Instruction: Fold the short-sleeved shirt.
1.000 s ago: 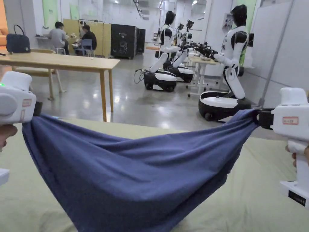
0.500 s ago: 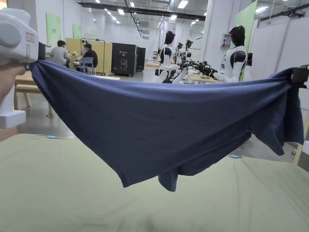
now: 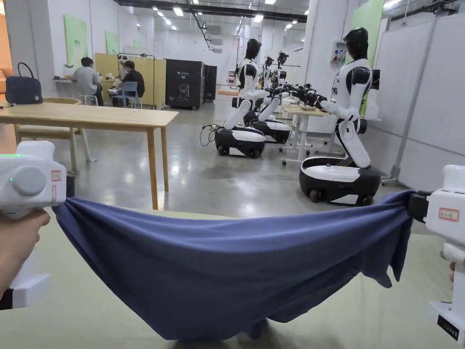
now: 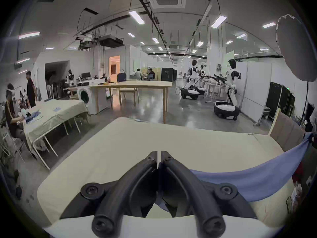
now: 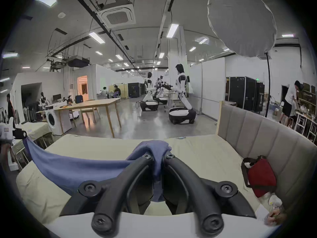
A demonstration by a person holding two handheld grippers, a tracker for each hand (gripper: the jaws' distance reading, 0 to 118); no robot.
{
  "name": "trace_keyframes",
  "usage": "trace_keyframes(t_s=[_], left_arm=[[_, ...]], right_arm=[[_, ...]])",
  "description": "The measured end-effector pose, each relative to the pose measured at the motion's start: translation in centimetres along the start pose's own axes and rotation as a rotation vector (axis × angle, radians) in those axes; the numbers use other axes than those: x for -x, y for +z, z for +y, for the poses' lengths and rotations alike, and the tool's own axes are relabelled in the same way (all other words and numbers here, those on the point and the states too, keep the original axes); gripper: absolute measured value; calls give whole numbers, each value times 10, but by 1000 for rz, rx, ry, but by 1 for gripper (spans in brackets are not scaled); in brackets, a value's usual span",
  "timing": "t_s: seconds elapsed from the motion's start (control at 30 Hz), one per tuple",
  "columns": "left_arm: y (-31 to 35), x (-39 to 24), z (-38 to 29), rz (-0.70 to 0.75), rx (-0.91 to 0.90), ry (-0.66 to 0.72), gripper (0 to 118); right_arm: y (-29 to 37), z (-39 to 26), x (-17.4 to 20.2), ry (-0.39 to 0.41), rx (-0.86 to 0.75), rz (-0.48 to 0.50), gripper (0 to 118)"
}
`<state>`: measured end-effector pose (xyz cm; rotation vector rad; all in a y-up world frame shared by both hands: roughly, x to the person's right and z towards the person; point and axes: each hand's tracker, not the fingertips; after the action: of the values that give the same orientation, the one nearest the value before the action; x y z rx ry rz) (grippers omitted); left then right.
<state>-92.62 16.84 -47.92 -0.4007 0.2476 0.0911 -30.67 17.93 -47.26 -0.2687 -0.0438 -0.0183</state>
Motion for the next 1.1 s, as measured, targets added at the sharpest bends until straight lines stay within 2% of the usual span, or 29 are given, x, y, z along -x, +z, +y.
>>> trace_keyframes(t_s=[0.07, 0.17, 0.4, 0.6, 0.63, 0.67, 0.7, 0.73, 0.77, 0.8, 0.83, 0.9, 0.97, 1.03, 1.1], left_arm=[[16, 4, -13, -24, 13, -4, 0], [42, 13, -57, -89, 43, 10, 0], [111, 58, -195, -125, 199, -1, 0], [137, 86, -291, -101, 372, 53, 1], [138, 89, -299, -101, 384, 83, 6], [141, 90, -303, -103, 372, 99, 21], [146, 88, -301, -97, 350, 78, 55], [149, 86, -296, -70, 326, 47, 97], [154, 79, -290, -57, 326, 20, 118], [165, 70, -282, -68, 275, 10, 117], [177, 55, -280, -108, 132, -4, 117], [182, 28, -272, -142, 93, -43, 118], [189, -9, -269, -165, -12, -106, 118], [196, -35, -263, -200, -114, -133, 118], [196, -59, -270, -214, -87, -163, 114]], right_arm=[[12, -14, -2, 20, 33, -10, 9], [38, -59, 2, 119, 96, -72, 9], [102, -189, -5, 234, 289, -53, 9], [133, -274, -23, 159, 471, -34, 9], [133, -279, -26, 160, 477, -38, 9], [134, -282, -29, 159, 475, -36, 12], [141, -279, -28, 148, 457, -25, 25], [146, -273, -29, 139, 399, 13, 55], [152, -263, -26, 131, 364, 7, 94], [157, -251, -19, 108, 331, 21, 110], [166, -239, -8, 85, 274, 59, 112], [176, -218, 20, 54, 140, 131, 114], [176, -206, 54, 86, 83, 175, 114], [178, -201, 82, 92, 17, 198, 114], [179, -205, 105, 63, 11, 188, 113]])
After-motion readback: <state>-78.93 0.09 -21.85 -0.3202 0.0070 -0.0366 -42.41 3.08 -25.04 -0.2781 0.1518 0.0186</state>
